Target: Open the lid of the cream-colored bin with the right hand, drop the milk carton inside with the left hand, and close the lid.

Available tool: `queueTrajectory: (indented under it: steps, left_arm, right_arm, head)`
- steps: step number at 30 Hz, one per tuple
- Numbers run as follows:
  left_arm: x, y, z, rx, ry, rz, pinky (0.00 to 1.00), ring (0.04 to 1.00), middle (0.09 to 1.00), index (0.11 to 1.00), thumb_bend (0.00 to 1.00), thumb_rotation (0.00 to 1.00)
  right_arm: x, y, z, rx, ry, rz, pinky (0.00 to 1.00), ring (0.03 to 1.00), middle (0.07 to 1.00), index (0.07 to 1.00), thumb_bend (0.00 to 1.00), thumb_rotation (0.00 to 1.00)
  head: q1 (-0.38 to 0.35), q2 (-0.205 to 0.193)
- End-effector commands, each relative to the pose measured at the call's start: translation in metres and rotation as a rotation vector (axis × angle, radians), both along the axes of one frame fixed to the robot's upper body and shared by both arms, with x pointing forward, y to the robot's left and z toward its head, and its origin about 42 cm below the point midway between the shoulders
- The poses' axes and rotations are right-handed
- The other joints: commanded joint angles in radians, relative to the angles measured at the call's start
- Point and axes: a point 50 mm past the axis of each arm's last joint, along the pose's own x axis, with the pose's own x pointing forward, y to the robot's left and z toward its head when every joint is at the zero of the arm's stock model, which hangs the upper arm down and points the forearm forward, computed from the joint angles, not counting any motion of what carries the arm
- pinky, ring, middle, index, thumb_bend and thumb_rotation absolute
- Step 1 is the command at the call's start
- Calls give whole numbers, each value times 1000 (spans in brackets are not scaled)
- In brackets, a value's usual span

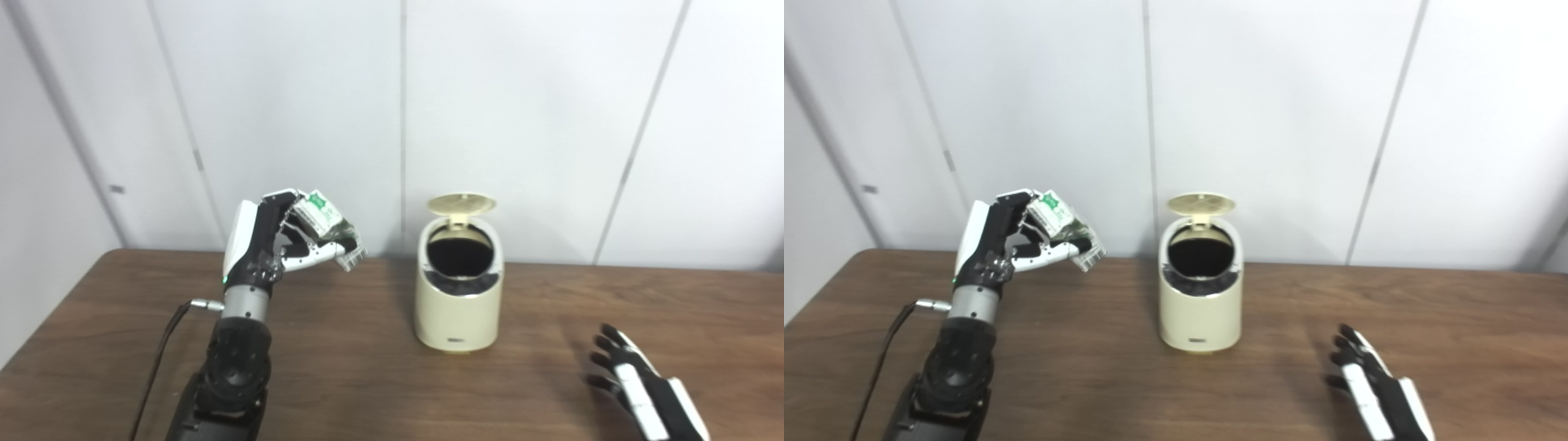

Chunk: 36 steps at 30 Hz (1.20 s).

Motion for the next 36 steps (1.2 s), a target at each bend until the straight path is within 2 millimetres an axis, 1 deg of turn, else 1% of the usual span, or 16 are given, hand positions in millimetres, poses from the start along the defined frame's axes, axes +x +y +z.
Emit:
queueTrajectory:
  steps: [1, 5, 9, 12, 18, 23, 27, 30, 32, 36]
  left_arm:
    - [-2, -12, 32, 28, -145, -42, 322, 448, 516, 498, 473, 0]
    - [-7, -31, 39, 75, -185, -57, 310, 443, 520, 500, 472, 0]
    - [-10, -50, 46, 68, -215, -100, 307, 438, 521, 502, 472, 0]
    - [-7, -62, 46, 73, -262, -113, 321, 441, 515, 496, 475, 0]
    - [0, -85, 43, 37, -299, -147, 329, 438, 505, 506, 475, 0]
    - [6, -101, 41, 12, -322, -170, 326, 446, 533, 502, 473, 0]
    - [10, -116, 37, 0, -324, -169, 336, 442, 522, 507, 475, 0]
    - [14, -124, 30, 14, -338, -168, 395, 426, 507, 509, 477, 0]
    - [17, -127, 24, 26, -347, -175, 340, 418, 510, 521, 473, 0]
    - [24, -131, 11, 48, -383, -180, 315, 400, 493, 532, 471, 0]
  right_arm:
    - [5, 6, 17, -7, -91, 5, 760, 872, 901, 906, 533, 905]
    - [3, 11, 16, -14, -84, -7, 772, 878, 905, 907, 540, 908]
    - [4, 13, 15, -15, -87, -5, 776, 888, 911, 911, 532, 908]
    - [5, 16, 16, -7, -86, -5, 769, 887, 908, 910, 534, 905]
    - [4, 20, 17, -1, -93, 4, 752, 882, 906, 902, 514, 896]
    - [4, 21, 17, -2, -90, 5, 761, 888, 911, 903, 510, 898]
    - [4, 21, 17, 1, -91, 11, 762, 885, 910, 902, 520, 910]
    - [4, 22, 16, 4, -91, 14, 759, 886, 912, 901, 537, 911]
    - [4, 23, 16, 3, -91, 14, 761, 886, 913, 900, 538, 910]
    - [3, 23, 17, -1, -92, 8, 766, 883, 908, 900, 533, 904]
  head:
    - [-20, 5]
    - [-36, 8]
    - [-46, 12]
    - [-53, 13]
    - [-58, 18]
    - [-56, 19]
    - [-58, 19]
    - [-58, 19]
    - [-58, 20]
    - [-57, 23]
